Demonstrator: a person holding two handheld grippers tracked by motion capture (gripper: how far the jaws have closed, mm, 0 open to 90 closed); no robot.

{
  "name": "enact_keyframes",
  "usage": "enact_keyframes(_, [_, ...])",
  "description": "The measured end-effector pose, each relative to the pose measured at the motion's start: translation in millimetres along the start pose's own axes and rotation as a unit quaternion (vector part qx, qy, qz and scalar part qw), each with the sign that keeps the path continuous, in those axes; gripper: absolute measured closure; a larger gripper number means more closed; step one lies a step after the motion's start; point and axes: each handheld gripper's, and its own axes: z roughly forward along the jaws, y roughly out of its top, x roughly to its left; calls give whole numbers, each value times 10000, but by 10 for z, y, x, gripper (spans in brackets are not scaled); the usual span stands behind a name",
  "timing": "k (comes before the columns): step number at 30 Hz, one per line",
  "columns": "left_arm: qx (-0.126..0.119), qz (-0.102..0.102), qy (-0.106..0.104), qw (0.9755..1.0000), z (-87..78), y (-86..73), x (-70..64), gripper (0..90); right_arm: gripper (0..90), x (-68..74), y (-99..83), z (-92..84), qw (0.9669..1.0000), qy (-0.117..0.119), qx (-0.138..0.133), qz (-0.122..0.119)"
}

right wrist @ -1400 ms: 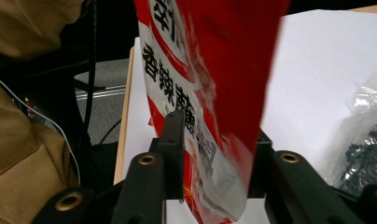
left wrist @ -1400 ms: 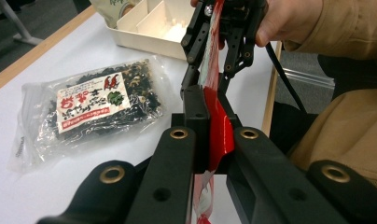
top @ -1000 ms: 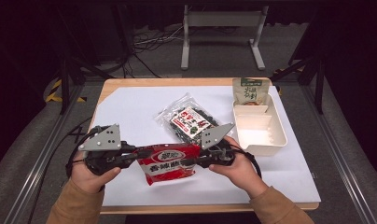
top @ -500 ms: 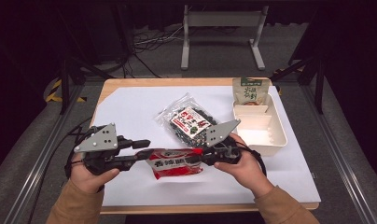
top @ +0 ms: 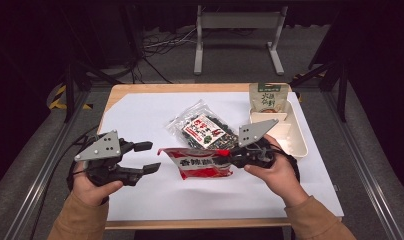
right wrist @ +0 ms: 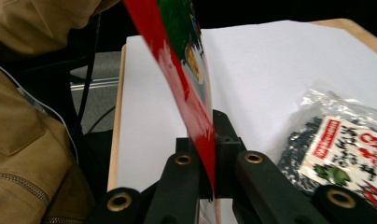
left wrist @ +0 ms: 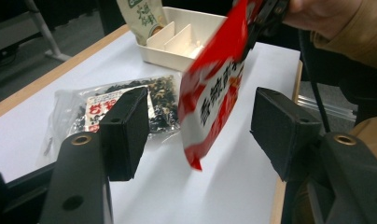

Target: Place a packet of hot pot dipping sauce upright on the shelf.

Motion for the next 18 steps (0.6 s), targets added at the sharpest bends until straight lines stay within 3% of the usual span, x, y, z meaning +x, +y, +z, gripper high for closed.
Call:
enact_keyframes(13, [95, -170, 191, 9996, 8, -91, 97, 365, 893, -161, 37, -469, 9982, -586, -57, 51])
enact_keyframes(18, [84, -262, 138, 9995, 12, -119, 139, 356, 893, -207, 57, -592, 9970, -771, -28, 38])
